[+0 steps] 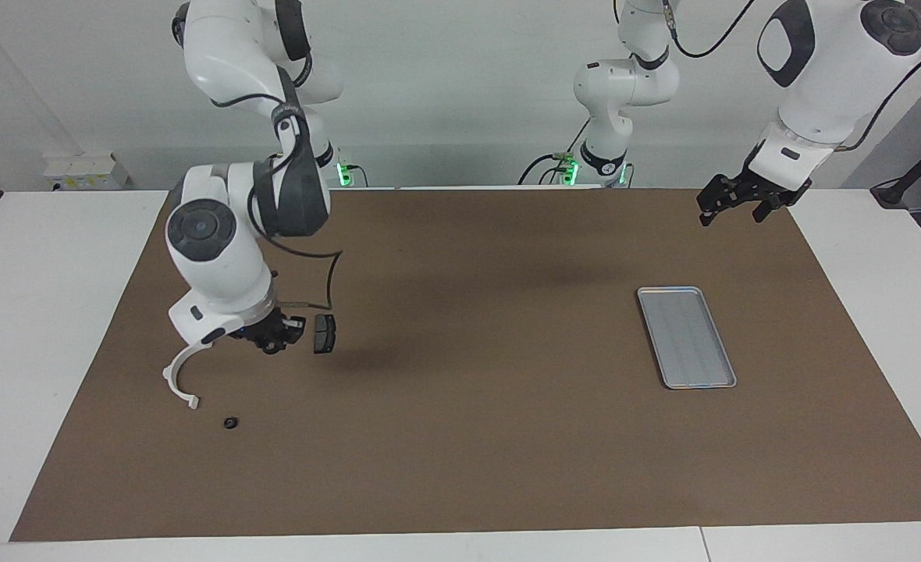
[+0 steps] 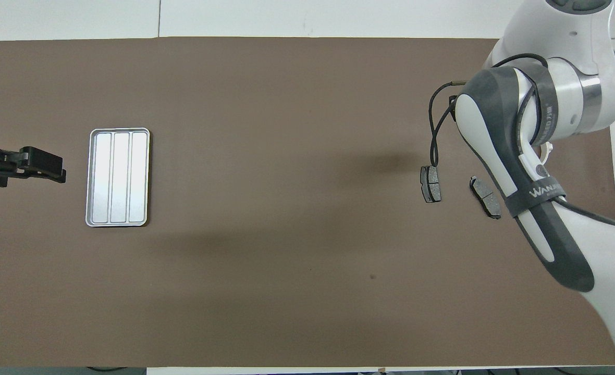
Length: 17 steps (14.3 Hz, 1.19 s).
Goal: Pick bearing gear from pile to tray
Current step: 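Carry the bearing with the right gripper to the table center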
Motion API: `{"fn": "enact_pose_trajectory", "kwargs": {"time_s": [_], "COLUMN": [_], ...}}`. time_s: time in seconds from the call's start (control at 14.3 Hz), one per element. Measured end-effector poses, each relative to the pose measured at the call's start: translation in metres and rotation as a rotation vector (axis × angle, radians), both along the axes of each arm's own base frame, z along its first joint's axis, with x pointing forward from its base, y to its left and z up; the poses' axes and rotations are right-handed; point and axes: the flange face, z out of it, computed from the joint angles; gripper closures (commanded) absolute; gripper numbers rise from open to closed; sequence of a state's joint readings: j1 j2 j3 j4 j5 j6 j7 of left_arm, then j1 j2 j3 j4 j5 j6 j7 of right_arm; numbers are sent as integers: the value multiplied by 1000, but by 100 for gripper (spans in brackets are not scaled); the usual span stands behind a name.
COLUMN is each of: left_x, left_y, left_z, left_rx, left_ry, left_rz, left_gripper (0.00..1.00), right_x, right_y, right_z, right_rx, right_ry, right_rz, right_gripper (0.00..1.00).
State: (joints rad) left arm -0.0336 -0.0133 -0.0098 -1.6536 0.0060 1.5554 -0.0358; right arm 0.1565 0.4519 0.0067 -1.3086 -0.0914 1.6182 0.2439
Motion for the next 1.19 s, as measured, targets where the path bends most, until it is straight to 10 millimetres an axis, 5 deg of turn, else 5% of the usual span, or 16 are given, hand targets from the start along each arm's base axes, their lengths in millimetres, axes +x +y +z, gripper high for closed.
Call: {"fn": "enact_pose_trajectory", "kwargs": {"time_s": [0.35,0.63,0.91,1.19], "left_x": [0,0,0,0], "left_y": [0,0,0,0], "left_z": [0,0,0,0], "left_rx": [0,0,0,0], "left_ry": [0,0,0,0], "left_rz": [0,0,0,0], "left_gripper": [0,0,0,0], "right_x": [-49,-86,-102,-104], "right_y": [121,222,299,334], "right_z": [73,80,38,-38], "right_rx": [66,114,132,107], "right_ry": [-50,-72,-103,-91], "right_rz": [-172,-395,-545,-605], "right_gripper": [100,100,100,100]}}
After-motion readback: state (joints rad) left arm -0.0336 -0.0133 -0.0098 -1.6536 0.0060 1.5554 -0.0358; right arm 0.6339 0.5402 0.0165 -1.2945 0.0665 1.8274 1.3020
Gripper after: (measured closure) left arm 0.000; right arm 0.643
